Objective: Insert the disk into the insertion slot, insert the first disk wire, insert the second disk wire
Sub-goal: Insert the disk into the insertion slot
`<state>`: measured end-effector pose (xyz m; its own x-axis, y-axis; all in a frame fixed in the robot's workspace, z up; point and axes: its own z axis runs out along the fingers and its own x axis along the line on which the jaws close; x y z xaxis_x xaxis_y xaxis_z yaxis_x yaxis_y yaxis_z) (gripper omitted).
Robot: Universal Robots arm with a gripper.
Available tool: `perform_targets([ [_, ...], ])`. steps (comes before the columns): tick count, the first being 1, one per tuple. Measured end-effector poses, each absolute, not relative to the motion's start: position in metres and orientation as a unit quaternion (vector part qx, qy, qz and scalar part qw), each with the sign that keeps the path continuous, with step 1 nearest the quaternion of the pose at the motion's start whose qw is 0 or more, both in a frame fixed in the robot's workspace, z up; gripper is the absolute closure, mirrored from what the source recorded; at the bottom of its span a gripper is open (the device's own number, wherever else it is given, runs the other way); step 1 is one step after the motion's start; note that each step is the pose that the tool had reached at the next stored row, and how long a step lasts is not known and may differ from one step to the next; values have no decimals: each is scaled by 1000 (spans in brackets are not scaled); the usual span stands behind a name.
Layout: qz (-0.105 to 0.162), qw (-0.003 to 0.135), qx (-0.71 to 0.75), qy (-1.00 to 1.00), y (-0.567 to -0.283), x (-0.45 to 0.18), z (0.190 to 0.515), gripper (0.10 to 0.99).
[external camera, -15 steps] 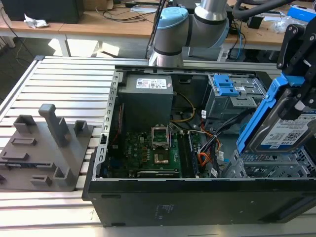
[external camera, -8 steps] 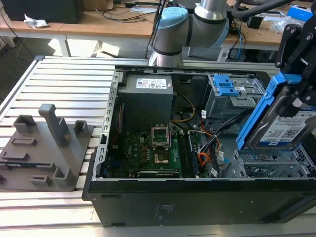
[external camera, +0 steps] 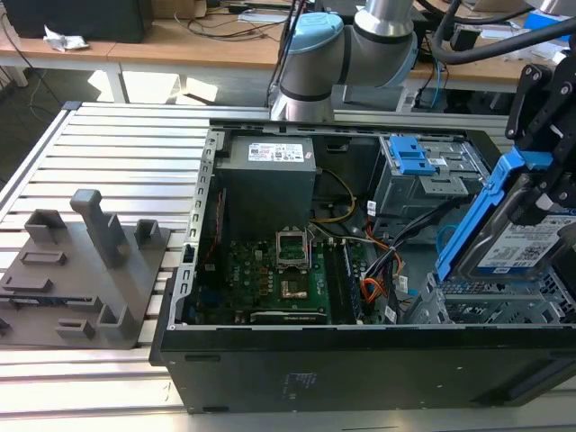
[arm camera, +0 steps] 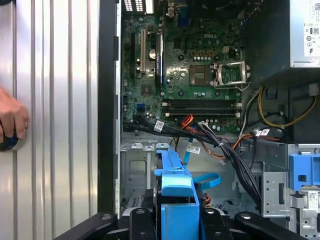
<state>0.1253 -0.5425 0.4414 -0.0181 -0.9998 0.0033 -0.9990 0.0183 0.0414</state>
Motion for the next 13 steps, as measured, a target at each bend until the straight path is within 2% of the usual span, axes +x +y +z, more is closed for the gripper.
perform_targets([
  [13,-14,16,700,-713,-545,126,422,725],
])
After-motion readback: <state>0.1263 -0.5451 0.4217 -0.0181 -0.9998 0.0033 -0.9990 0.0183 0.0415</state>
